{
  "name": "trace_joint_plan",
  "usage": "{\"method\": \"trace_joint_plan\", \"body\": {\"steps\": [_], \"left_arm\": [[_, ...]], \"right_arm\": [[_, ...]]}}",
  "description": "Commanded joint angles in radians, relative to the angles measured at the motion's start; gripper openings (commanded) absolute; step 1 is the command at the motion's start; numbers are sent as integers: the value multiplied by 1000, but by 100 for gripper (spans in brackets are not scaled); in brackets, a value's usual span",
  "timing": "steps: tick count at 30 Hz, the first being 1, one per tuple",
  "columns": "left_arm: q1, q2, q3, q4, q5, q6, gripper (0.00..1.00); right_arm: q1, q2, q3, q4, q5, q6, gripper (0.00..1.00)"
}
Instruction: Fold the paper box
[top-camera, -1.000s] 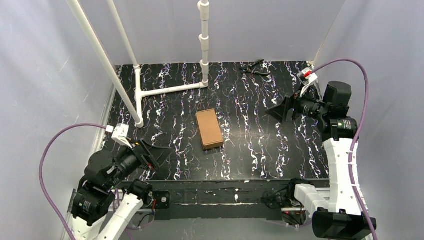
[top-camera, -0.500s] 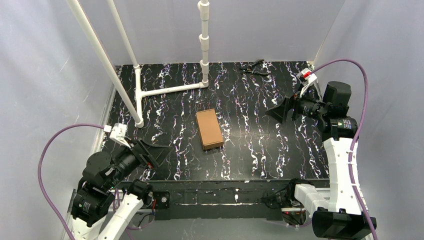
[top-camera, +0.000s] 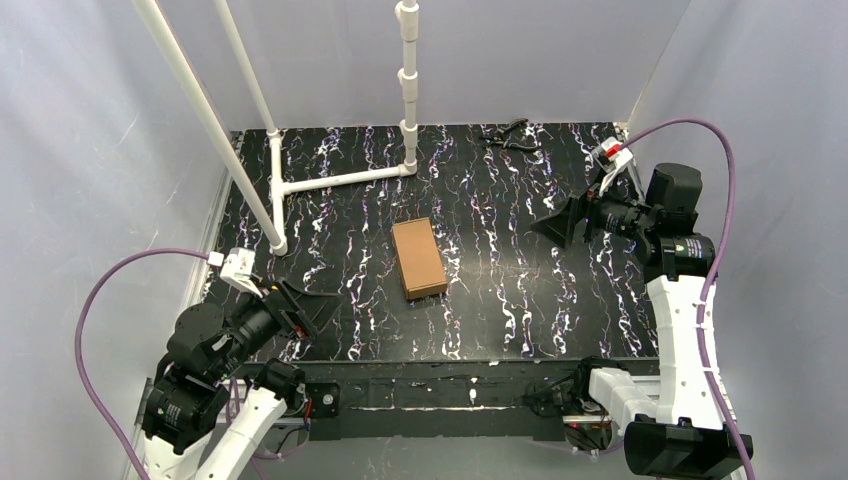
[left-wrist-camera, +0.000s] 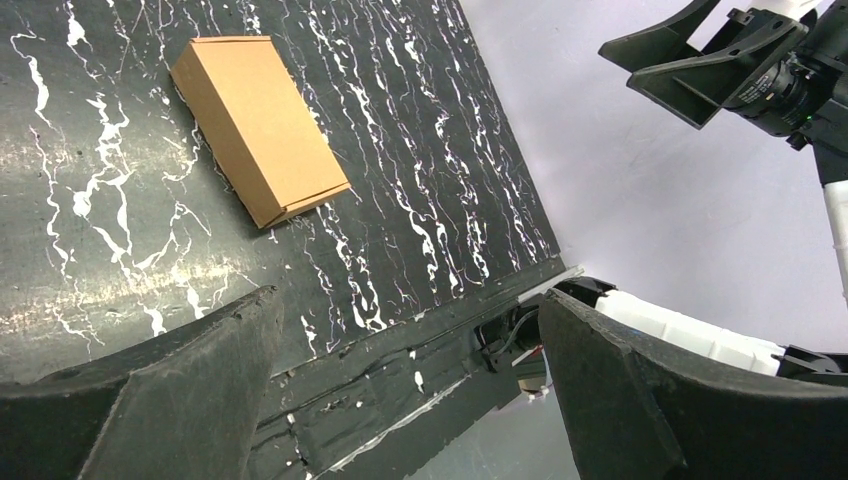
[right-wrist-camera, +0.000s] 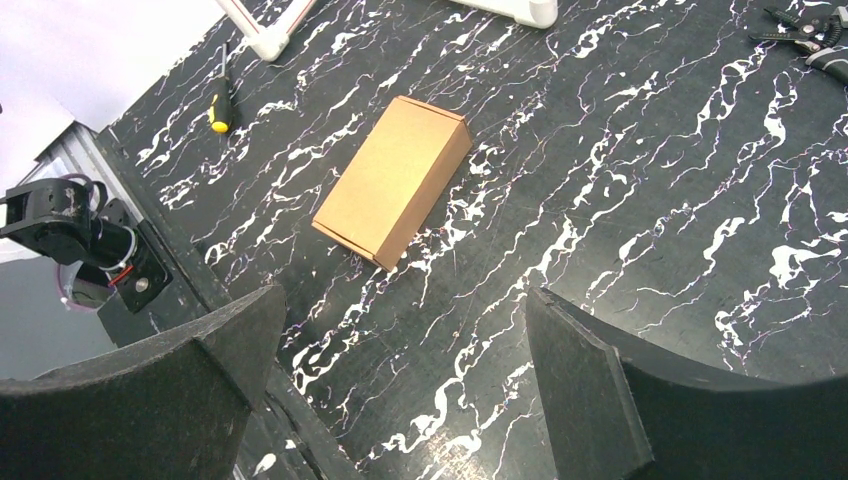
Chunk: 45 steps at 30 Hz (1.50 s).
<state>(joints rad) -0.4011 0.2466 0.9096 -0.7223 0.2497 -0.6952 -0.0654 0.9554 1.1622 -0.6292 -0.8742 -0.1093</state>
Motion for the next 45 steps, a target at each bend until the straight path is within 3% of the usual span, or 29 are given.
{"method": "trace_joint_plan", "body": {"steps": [1,45], "left_arm": [[5,-4,27,-20,-18,20,98],[5,5,12,-16,-15,21,98]], "right_arm": [[-6,-16,17,3,-26,-15,98],[-6,-18,13,5,-19,-13,98]]}}
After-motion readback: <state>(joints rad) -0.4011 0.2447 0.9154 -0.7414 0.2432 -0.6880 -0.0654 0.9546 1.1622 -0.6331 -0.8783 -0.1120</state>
